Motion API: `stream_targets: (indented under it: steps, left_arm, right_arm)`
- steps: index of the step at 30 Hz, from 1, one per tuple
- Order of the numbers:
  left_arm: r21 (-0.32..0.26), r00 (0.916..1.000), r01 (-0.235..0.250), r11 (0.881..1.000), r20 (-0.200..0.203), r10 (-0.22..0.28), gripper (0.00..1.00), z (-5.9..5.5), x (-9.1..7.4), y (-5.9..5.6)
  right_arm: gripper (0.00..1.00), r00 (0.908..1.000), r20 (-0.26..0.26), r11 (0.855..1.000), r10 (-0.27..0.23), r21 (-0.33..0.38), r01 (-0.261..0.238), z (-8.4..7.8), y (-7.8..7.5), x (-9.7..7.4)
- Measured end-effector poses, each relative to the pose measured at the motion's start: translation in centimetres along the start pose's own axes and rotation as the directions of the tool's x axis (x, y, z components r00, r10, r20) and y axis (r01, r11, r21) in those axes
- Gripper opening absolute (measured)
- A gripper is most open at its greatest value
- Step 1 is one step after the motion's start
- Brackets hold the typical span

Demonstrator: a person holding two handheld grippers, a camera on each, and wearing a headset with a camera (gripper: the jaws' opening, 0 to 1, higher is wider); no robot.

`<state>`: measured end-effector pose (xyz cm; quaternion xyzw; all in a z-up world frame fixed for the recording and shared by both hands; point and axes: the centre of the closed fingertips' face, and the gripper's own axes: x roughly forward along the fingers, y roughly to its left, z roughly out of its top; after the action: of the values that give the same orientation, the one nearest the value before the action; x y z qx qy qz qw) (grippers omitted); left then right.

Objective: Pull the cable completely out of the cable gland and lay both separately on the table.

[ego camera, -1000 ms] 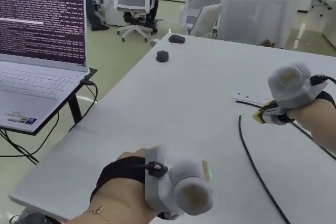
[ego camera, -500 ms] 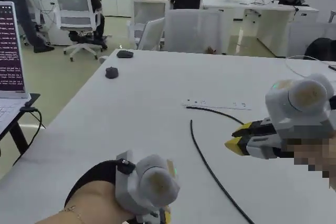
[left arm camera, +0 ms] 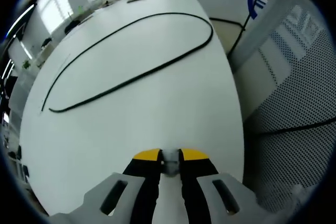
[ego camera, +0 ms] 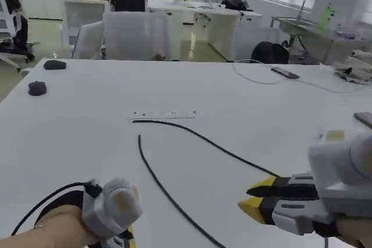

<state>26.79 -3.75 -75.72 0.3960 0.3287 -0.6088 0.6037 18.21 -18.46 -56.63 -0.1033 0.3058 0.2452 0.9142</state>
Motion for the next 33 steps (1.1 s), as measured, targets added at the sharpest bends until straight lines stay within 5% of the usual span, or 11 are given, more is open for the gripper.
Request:
stream_targets:
  steps: [4, 6, 9, 13, 18, 21, 25, 28, 30, 31, 33]
  left_arm:
    - [0.001, 1.0000, 0.007, 1.000, -0.001, -0.007, 0.15, 0.1, 0.5, 0.0]
    - [-0.037, 0.9977, 0.036, 0.999, 0.059, -0.034, 0.16, 1.0, 0.2, -0.5]
    - [-0.057, 0.9976, 0.033, 0.998, 0.063, -0.030, 0.20, 1.1, -1.3, -0.4]
    - [-0.145, 0.9939, 0.041, 0.989, 0.107, -0.026, 0.19, 1.5, -5.4, -1.3]
    - [-0.233, 0.9794, 0.030, 0.972, 0.201, 0.018, 0.30, 2.4, -11.9, -2.9]
    - [-0.322, 0.9738, 0.060, 0.945, 0.227, 0.016, 0.32, 1.6, -15.5, -4.4]
    - [-0.393, 0.9735, 0.018, 0.919, 0.217, 0.073, 0.39, -1.1, -19.3, -5.7]
    - [-0.465, 0.9690, -0.038, 0.884, 0.199, 0.147, 0.40, -3.6, -21.3, -6.3]
    - [-0.532, 0.9504, -0.080, 0.843, 0.214, 0.225, 0.39, -4.8, -22.4, -6.4]
    - [-0.584, 0.9417, -0.085, 0.807, 0.218, 0.257, 0.39, -5.5, -22.9, -6.7]
    - [-0.635, 0.9314, -0.085, 0.768, 0.223, 0.288, 0.40, -6.2, -23.2, -7.3]
  right_arm:
    - [0.16, 0.9997, -0.006, 1.000, -0.023, 0.021, 0.023, -0.9, -0.4, -1.2]
    - [0.17, 0.9996, -0.009, 0.999, -0.028, 0.029, 0.028, -1.1, -0.5, -1.5]
    - [0.20, 0.9997, -0.017, 0.999, -0.020, 0.037, 0.021, -1.2, -0.3, -1.4]
    - [0.22, 0.9993, -0.033, 0.999, 0.017, 0.042, -0.016, -1.6, 0.5, -0.5]
    - [0.24, 0.9934, -0.080, 0.995, 0.082, 0.068, -0.077, -2.8, 1.7, 1.1]
    - [0.25, 0.9837, -0.123, 0.991, 0.131, 0.050, -0.126, -3.4, 2.9, 1.8]
    - [0.28, 0.9717, -0.163, 0.985, 0.171, 0.027, -0.169, -3.8, 4.1, 2.2]
    - [0.30, 0.9653, -0.178, 0.982, 0.191, 0.034, -0.188, -4.1, 4.4, 2.0]
    - [0.30, 0.9607, -0.189, 0.979, 0.203, 0.052, -0.197, -4.5, 4.6, 1.8]
    - [0.31, 0.9586, -0.193, 0.977, 0.209, 0.071, -0.199, -4.9, 4.6, 1.6]
    - [0.32, 0.9578, -0.194, 0.976, 0.212, 0.094, -0.197, -5.2, 4.5, 1.6]
